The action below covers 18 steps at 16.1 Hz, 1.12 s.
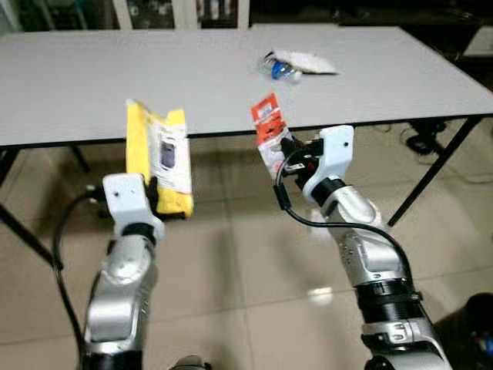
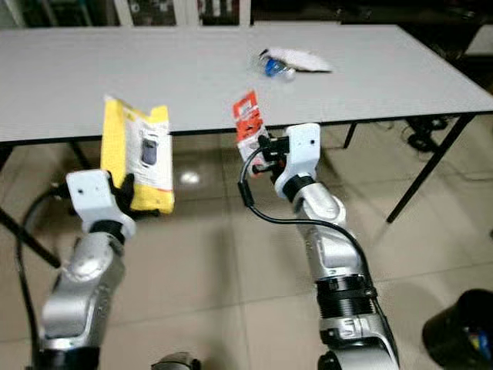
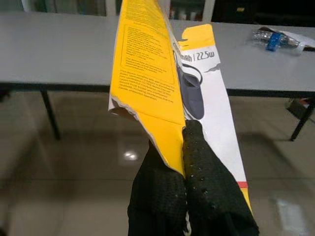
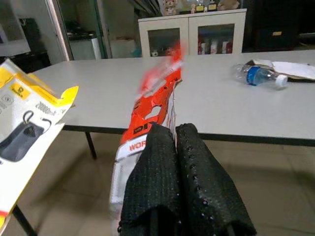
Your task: Picking trash to rubbish bin
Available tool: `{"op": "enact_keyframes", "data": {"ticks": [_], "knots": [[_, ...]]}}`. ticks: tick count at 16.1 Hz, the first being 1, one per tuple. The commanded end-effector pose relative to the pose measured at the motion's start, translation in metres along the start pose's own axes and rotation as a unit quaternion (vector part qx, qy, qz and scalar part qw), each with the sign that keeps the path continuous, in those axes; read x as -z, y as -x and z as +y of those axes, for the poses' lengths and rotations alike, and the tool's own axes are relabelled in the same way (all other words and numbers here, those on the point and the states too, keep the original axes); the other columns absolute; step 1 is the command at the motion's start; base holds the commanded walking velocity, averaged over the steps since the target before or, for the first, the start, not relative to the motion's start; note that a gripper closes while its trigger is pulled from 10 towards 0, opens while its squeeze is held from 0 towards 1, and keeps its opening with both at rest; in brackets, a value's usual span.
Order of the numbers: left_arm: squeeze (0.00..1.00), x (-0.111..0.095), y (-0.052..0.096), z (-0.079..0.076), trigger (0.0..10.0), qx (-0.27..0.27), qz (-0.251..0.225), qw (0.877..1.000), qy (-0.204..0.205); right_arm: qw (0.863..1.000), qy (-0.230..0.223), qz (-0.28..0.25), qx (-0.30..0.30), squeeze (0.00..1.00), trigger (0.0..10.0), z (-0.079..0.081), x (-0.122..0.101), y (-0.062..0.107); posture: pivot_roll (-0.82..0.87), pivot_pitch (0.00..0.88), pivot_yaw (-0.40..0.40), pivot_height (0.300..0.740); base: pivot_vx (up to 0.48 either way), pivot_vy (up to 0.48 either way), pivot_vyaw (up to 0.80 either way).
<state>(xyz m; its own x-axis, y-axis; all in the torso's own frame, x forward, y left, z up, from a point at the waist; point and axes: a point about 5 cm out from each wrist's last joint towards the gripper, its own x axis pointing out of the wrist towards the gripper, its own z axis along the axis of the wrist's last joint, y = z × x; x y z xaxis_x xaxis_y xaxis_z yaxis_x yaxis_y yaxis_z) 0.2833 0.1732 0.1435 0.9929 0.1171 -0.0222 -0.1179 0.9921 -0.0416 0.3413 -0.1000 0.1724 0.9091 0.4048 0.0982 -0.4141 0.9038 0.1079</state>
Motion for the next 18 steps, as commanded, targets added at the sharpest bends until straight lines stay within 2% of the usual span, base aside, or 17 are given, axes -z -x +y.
{"op": "enact_keyframes", "data": {"ticks": [1,4,6,9,10,18], "knots": [[0.0,-0.004,-0.002,-0.007,10.0,0.023,0.0,1.0,0.003,1.0,-0.004,-0.013,0.015,0.0,10.0,-0.006,-0.005,0.0,-0.01,0.114,-0.006,0.74,0.0,0.0,0.0],[0.0,-0.009,-0.005,-0.003,10.0,0.065,0.011,0.998,-0.014,0.999,-0.025,-0.015,0.035,0.0,10.0,0.003,0.007,0.001,0.02,0.136,0.068,0.74,0.0,0.0,0.0],[0.0,-0.012,-0.009,-0.012,10.0,0.086,0.009,0.996,-0.016,0.998,-0.031,-0.013,0.057,0.0,10.0,0.001,0.01,0.003,0.03,0.146,0.071,0.74,0.0,0.0,0.0],[0.0,-0.013,-0.009,-0.019,10.0,0.091,0.005,0.996,-0.005,0.998,-0.026,-0.011,0.053,0.0,10.0,0.0,0.011,0.002,0.03,0.14,0.066,0.74,0.0,0.0,-0.71],[0.0,-0.01,-0.007,-0.021,10.0,0.076,0.006,0.997,0.016,0.998,-0.023,-0.015,0.056,0.0,10.0,-0.001,0.009,0.0,0.03,0.134,0.059,0.74,0.0,0.0,-0.79],[0.0,-0.006,-0.013,-0.028,10.0,0.081,0.013,0.996,0.029,0.998,-0.007,-0.021,0.053,0.0,10.0,0.001,0.001,-0.001,-0.02,0.165,0.047,0.74,0.0,0.0,-0.76]]}}
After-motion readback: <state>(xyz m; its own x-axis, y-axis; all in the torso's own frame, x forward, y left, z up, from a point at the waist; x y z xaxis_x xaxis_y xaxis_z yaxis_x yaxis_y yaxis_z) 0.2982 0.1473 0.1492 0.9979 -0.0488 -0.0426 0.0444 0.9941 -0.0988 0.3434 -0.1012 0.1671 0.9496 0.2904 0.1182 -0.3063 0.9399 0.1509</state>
